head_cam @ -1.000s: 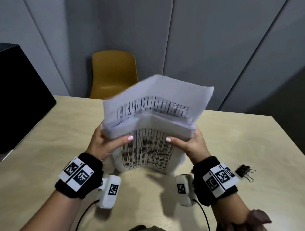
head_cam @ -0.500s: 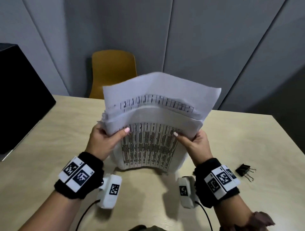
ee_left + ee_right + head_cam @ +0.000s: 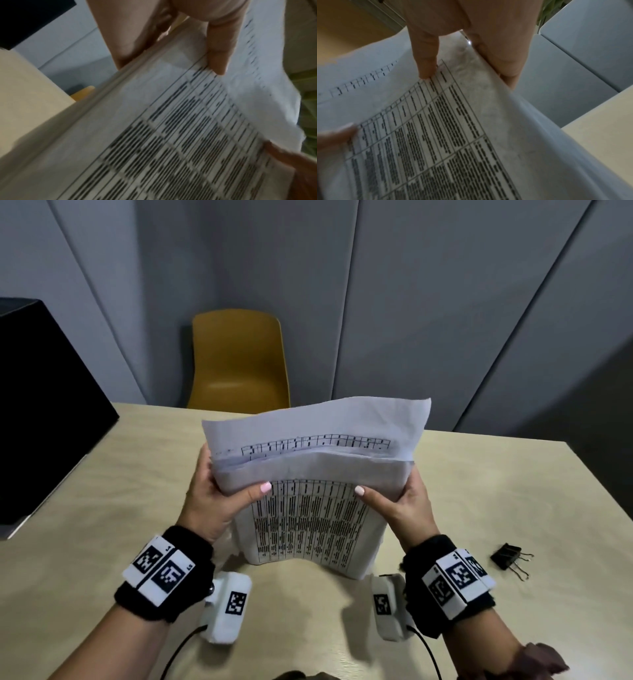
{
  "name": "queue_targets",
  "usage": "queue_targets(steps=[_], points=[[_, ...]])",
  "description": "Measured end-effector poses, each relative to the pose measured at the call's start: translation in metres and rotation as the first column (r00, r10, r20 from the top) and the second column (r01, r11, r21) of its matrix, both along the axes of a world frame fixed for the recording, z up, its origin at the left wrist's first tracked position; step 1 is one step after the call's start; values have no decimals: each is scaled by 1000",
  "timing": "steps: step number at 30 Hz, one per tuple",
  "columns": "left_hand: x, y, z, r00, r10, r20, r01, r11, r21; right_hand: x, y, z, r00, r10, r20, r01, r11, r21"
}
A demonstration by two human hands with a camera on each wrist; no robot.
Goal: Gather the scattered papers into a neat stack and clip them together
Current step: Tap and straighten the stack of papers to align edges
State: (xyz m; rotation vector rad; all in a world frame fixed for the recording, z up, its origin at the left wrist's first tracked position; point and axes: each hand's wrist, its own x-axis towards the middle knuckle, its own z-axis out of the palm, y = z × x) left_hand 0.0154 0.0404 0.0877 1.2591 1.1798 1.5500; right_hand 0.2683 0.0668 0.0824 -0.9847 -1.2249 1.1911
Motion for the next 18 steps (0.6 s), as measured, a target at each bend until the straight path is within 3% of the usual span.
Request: queue_targets(steps=[3,6,12,15,18], points=[[7,2,-14,997,64,-53,-69,991,-114,-6,1,-7,999,-1,51,2,1000,-8],[12,5,-7,978,93,-186,-105,993,-59,-9,0,-1,998,-34,55,32,999,31],[-4,6,-7,994,69,-86,-70,998,-9,1,0,2,999,-45,-26,45,999,25],[7,2,-10,991,60,-120,-68,996,-61,-5,-1,-3,999,-50,3,50,999,-14],[19,2,0,974,152,-167,-157,988,-15,-8,-1,3,998,-56,-17,57,998,30]])
